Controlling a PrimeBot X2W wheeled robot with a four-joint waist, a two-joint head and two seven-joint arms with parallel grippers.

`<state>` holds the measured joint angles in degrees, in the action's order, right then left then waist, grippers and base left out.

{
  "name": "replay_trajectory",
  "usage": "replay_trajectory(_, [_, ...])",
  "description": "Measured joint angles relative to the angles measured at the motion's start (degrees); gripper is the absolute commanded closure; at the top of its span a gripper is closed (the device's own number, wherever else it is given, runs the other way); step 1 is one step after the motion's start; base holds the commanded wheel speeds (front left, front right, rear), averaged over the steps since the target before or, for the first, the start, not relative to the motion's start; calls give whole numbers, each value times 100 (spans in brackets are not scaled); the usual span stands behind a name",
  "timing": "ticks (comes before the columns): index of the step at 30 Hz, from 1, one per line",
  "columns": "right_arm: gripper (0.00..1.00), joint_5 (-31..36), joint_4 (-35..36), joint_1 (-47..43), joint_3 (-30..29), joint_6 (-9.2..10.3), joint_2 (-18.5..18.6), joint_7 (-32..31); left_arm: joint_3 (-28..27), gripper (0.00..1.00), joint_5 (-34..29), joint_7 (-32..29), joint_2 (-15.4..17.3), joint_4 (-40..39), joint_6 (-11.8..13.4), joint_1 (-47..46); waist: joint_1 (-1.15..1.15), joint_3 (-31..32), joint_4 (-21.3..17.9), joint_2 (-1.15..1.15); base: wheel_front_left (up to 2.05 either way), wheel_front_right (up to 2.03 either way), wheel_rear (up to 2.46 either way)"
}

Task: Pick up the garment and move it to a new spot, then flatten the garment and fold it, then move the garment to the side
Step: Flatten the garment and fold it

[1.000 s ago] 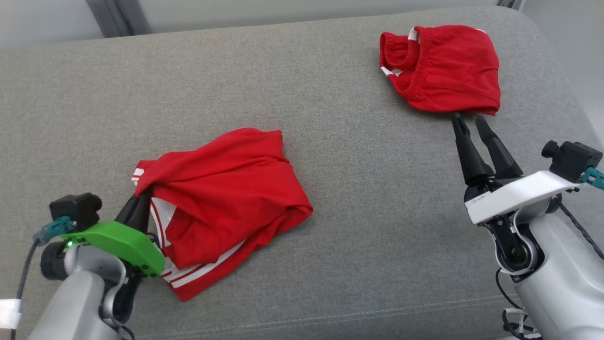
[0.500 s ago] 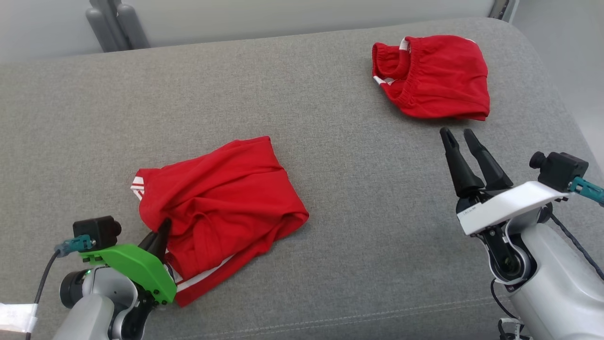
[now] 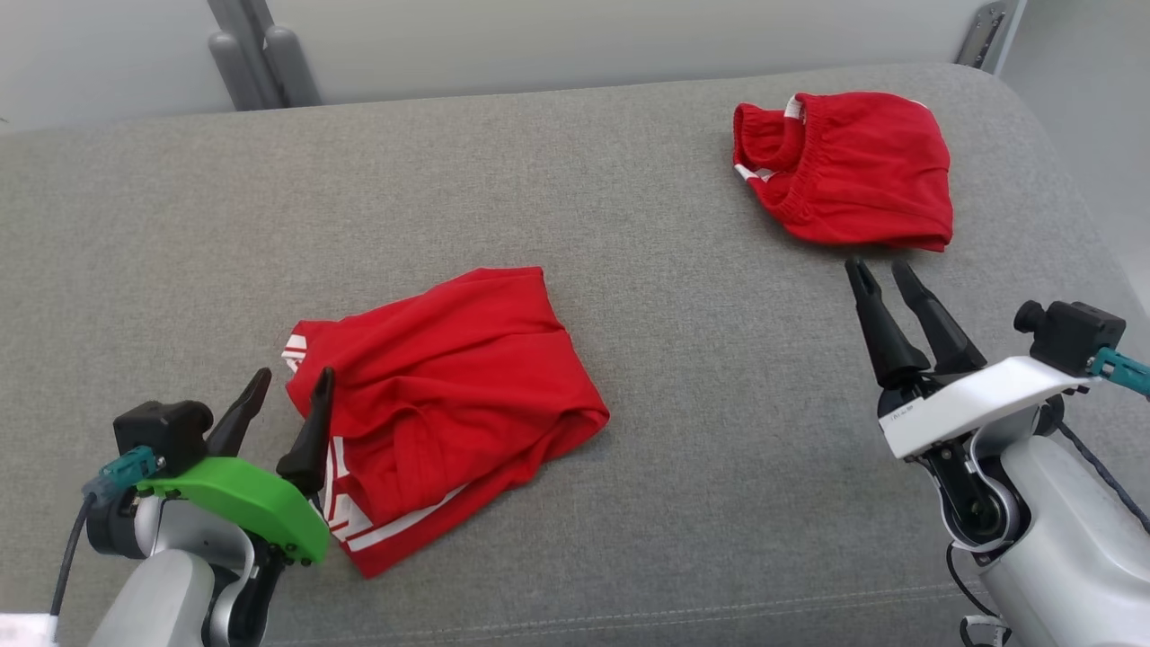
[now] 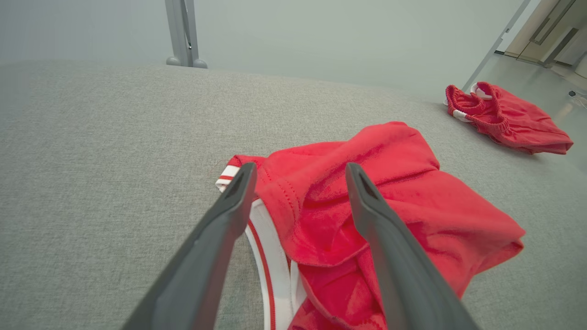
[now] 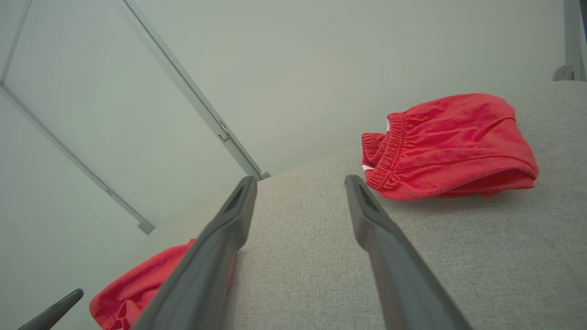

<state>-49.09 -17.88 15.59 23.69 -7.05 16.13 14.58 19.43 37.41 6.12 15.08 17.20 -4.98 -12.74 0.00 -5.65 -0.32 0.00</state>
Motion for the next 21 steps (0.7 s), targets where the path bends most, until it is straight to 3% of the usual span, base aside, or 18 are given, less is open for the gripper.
replay_trajectory(12, [0, 383, 97, -26, -43, 0, 129, 0, -145, 0, -415, 816, -196, -333, 476, 306, 0, 58, 370, 0, 0, 0, 0])
replay_trajectory(21, [0, 578, 80, -108, -30, 0, 74, 0, -301, 0, -739, 861, -378, -457, 759, 669, 0, 127, 559, 0, 0, 0, 0])
